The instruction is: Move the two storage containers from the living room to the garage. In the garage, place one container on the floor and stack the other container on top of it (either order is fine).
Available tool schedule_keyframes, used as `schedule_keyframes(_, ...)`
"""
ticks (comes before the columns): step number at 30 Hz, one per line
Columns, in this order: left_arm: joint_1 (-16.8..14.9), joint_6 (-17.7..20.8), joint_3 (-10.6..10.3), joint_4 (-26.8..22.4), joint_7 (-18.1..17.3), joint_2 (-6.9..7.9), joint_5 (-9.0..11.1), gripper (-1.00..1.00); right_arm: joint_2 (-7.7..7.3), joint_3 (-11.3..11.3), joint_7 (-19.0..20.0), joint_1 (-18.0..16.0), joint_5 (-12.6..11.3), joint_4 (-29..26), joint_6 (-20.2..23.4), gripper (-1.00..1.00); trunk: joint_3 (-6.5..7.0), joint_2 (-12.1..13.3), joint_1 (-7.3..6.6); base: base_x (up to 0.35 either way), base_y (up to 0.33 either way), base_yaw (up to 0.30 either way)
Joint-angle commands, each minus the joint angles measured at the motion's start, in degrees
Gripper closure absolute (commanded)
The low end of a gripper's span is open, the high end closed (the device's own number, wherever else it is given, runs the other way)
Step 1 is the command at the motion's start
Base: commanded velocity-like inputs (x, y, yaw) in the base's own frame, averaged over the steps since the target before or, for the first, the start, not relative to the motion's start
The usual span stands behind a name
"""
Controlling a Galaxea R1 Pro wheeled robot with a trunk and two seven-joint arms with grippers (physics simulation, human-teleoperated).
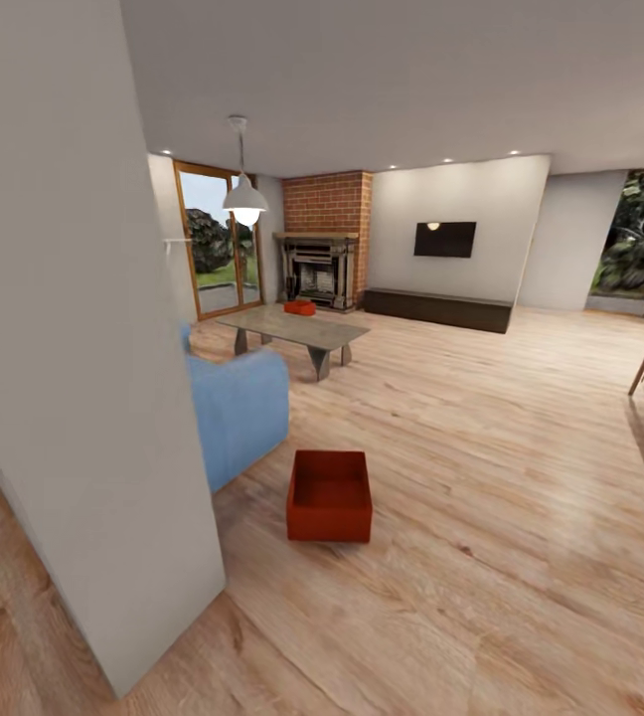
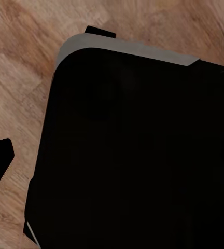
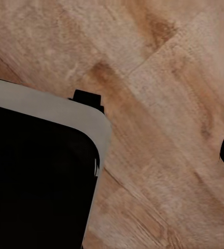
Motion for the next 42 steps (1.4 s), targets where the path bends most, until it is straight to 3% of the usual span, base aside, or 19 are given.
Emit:
schedule_keyframes(1,0.0,-0.1,0.0,0.0,0.0,-0.01,0.3,-1.00,0.01,0.2,-0.1,-0.1,0.0,0.2,-0.3,-1.00,-0.05,0.0,0.03,0.323,0.000,0.000)
schedule_keyframes(19,0.0,-0.1,0.0,0.0,0.0,0.00,0.2,-1.00,0.20,0.0,-0.2,-0.1,-0.1,0.2,-0.1,-1.00,-0.05,0.0,0.03,0.323,0.000,-0.092)
schedule_keyframes(42,0.0,-0.1,0.0,0.0,0.0,0.02,0.3,-1.00,0.18,0.0,-0.2,-0.1,-0.1,0.2,-0.1,-1.00,-0.05,0.0,0.03,0.323,0.000,-0.005)
